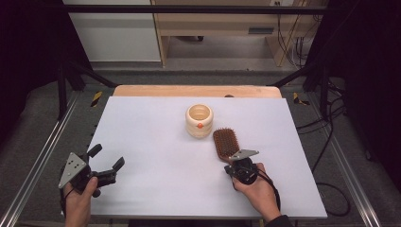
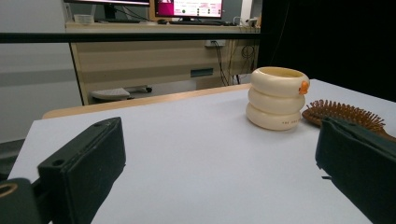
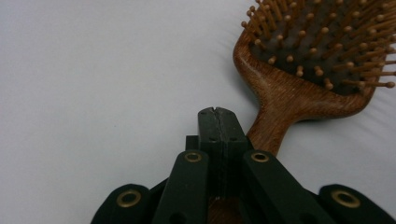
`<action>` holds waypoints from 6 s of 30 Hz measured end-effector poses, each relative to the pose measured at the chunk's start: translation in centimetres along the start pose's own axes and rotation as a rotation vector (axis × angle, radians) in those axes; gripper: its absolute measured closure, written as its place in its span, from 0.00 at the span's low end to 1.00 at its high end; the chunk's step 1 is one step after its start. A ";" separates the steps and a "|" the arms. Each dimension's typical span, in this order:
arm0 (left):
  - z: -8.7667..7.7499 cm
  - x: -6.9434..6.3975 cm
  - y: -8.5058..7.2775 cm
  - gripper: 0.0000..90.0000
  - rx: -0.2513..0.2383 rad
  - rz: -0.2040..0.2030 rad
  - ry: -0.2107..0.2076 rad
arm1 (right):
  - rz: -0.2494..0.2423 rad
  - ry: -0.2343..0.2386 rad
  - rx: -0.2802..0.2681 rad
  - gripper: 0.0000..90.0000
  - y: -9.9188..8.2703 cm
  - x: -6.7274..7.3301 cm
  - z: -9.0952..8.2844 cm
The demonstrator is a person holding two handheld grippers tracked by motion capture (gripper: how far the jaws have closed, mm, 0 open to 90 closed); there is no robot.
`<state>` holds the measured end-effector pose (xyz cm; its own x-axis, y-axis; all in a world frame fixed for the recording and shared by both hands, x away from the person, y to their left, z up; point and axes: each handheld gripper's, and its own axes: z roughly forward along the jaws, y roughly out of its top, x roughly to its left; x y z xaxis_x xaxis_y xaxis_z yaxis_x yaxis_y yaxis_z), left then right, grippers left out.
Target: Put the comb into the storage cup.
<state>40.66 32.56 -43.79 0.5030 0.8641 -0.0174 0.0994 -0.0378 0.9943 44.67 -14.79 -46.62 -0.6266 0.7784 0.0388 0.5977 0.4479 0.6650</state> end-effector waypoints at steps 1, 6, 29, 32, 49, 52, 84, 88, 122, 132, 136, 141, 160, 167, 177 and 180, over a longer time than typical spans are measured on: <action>0.0 0.0 0.0 0.02 0.000 0.000 0.000 | 0.000 -0.002 -0.002 1.00 0.0 -0.1 0.0; 0.0 0.0 0.0 0.02 0.001 0.000 -0.001 | 0.002 -0.011 0.000 1.00 -0.2 -0.7 -0.3; 0.0 0.0 0.0 0.02 0.000 0.000 0.000 | 0.004 -0.043 0.023 1.00 -0.4 -2.8 -0.9; 0.0 0.0 0.0 0.02 0.000 0.000 0.000 | 0.002 -0.045 0.025 1.00 -0.4 -3.1 -0.9; 0.0 0.0 0.0 0.02 0.002 0.002 -0.002 | -0.004 -0.053 0.031 1.00 -0.2 -4.3 -1.0; 0.0 0.0 0.0 0.02 0.003 0.002 -0.002 | -0.003 -0.057 0.036 1.00 -0.2 -4.5 -1.0; 0.0 0.0 -0.1 0.02 0.005 0.001 -0.002 | -0.033 -0.055 0.049 0.66 2.4 -5.8 -2.8; 0.1 0.0 -0.1 0.02 0.007 0.002 -0.004 | -0.030 -0.027 0.058 0.42 2.8 -6.1 -2.7; 0.1 -0.1 -0.1 0.02 0.009 0.004 -0.007 | -0.080 0.020 0.222 0.57 2.7 -6.6 0.2; 0.1 0.0 -0.1 0.02 0.009 0.004 -0.006 | -0.093 0.022 0.244 0.66 2.6 -6.4 0.5; 0.1 0.0 -0.1 0.02 0.009 0.004 -0.006 | -0.090 0.020 0.249 0.69 2.6 -6.4 0.5; 0.1 0.0 -0.1 0.02 0.009 0.004 -0.006 | -0.088 0.024 0.255 0.72 2.6 -6.3 0.5; 0.1 -0.1 -0.1 0.02 0.010 0.007 -0.006 | -0.101 -0.002 0.292 0.80 3.0 -5.8 0.9; 0.1 -0.1 0.0 0.02 0.008 0.007 -0.005 | -0.088 -0.001 0.316 0.81 3.3 -5.8 1.0; 0.1 0.0 0.0 0.02 0.008 0.004 -0.003 | -0.091 -0.012 0.302 0.81 3.1 -5.6 0.8; 0.1 0.0 0.0 0.02 0.007 0.005 -0.003 | -0.090 -0.012 0.296 0.81 2.9 -5.4 0.6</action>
<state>40.70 32.52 -43.82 0.5061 0.8624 -0.0126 0.1029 -0.0458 0.9936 50.11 -17.43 -45.33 -0.6784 0.7344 -0.0202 0.6612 0.6223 0.4190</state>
